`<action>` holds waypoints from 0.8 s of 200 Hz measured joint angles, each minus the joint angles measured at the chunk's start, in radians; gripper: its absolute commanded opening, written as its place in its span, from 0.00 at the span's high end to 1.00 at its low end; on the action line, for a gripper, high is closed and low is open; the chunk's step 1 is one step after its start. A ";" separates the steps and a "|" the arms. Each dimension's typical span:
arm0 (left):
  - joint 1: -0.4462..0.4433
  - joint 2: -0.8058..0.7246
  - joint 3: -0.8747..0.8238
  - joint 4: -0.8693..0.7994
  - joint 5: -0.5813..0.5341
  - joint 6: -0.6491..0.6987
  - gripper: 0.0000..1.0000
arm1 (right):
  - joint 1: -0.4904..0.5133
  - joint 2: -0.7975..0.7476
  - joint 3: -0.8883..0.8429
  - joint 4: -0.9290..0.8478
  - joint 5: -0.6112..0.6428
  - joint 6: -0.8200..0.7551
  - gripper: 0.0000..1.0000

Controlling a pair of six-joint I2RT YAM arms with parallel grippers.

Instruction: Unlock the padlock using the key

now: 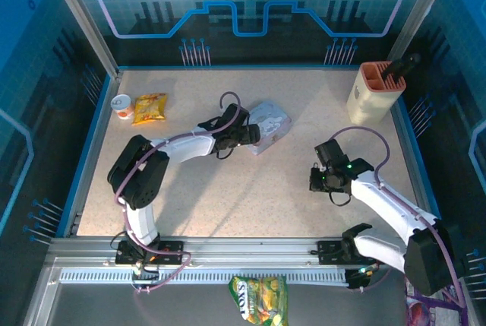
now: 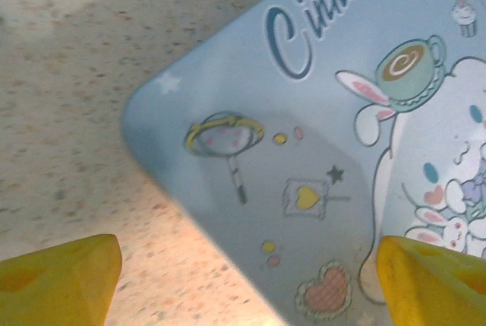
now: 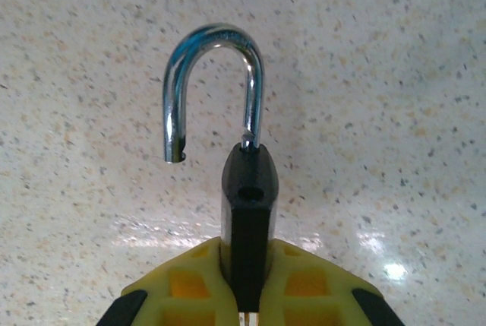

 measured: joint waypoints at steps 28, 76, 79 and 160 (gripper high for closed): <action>0.003 -0.180 -0.130 -0.029 -0.046 0.064 0.07 | 0.002 0.027 0.000 -0.021 0.000 0.001 1.00; 0.005 -0.553 -0.392 0.017 -0.129 0.125 0.04 | 0.029 0.109 0.000 -0.023 0.000 0.009 1.00; 0.006 -0.569 -0.406 0.019 -0.135 0.128 0.04 | 0.032 0.114 0.000 -0.023 0.000 0.011 1.00; 0.027 -0.964 -0.686 0.039 -0.327 0.165 0.01 | 0.081 0.225 0.003 -0.024 0.008 0.031 0.90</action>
